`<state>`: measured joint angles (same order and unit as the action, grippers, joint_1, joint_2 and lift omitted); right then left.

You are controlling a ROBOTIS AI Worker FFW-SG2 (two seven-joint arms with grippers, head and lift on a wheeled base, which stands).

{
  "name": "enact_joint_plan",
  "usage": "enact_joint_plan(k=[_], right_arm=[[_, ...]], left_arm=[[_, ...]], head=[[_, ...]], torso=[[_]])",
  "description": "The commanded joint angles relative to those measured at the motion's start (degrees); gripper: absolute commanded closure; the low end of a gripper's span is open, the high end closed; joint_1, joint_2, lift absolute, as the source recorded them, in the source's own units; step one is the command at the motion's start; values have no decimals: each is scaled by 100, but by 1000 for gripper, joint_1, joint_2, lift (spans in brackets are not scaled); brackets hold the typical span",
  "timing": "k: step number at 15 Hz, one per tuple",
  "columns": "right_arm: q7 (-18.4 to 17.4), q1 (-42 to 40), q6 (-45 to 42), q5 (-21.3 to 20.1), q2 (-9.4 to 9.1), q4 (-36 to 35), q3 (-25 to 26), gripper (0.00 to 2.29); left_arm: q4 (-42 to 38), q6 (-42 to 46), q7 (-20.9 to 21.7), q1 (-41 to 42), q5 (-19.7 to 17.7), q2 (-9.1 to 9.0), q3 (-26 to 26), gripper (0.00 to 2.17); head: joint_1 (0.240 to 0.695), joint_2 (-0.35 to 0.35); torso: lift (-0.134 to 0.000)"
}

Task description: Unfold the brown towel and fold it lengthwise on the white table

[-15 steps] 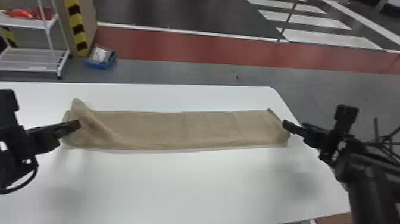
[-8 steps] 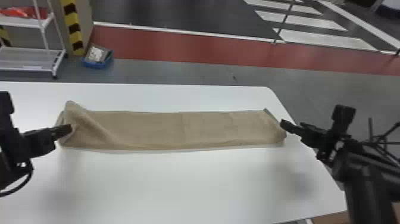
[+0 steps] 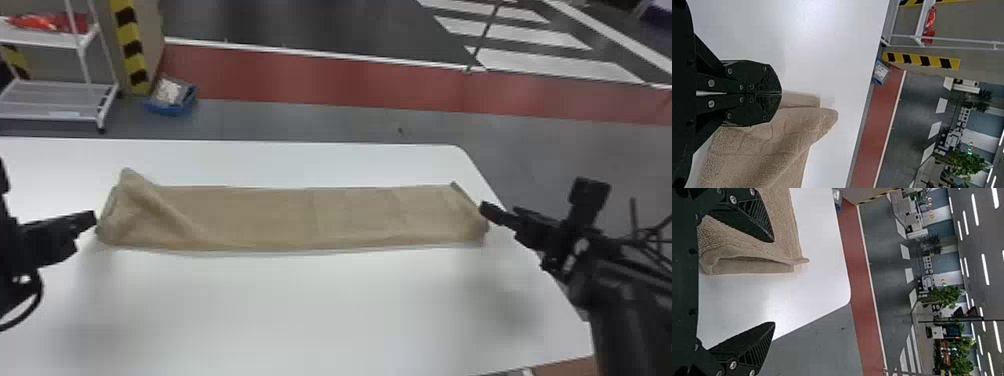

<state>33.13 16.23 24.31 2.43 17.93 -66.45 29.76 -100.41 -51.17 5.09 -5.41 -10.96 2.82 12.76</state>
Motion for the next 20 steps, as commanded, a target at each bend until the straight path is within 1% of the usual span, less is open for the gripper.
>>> enact_joint_plan(k=[1,4,5,6,9,10,12,13,14,15,16,20], right_arm=[[0,-6,-9,21,0,0,-5,151],[0,-41,-9,21,-9,0,-14,151],[0,-77,-9,30,-9,0,3,151],[0,-85,-9,38,-9,0,12,151],[9,-129,-9,56,9,0,65,151],[18,-138,-9,56,9,0,74,151],[53,-138,-9,91,0,0,74,151],[53,-138,-9,91,0,0,74,151],[53,-138,-9,91,0,0,74,151],[53,-138,-9,91,0,0,74,151],[53,-138,-9,91,0,0,74,151],[53,-138,-27,91,9,0,82,151]], left_arm=[[12,515,150,31,15,8,8,859],[136,533,466,-48,15,52,-80,859],[127,375,616,-48,-2,52,-80,853],[127,234,757,-39,-29,52,-80,653],[118,-153,800,-48,33,96,-159,647],[92,-469,792,-57,42,140,-186,647],[12,-557,792,-48,156,148,-203,647],[-14,-557,792,-39,191,148,-212,758],[-75,-539,765,-22,182,148,-212,1055],[-146,-522,748,-13,173,148,-195,1251],[-146,-504,765,22,147,148,-168,1325],[-339,-381,757,189,103,140,-71,1355]], head=[[695,-212],[695,-209],[695,-212],[695,-216],[695,-237],[695,-241],[695,-249],[695,-249],[695,-249],[695,-248],[695,-247],[695,-241]], torso=[[-123],[-123],[-123],[-123],[-123],[-123],[-123],[-123],[-123],[-123],[-123],[-123]])
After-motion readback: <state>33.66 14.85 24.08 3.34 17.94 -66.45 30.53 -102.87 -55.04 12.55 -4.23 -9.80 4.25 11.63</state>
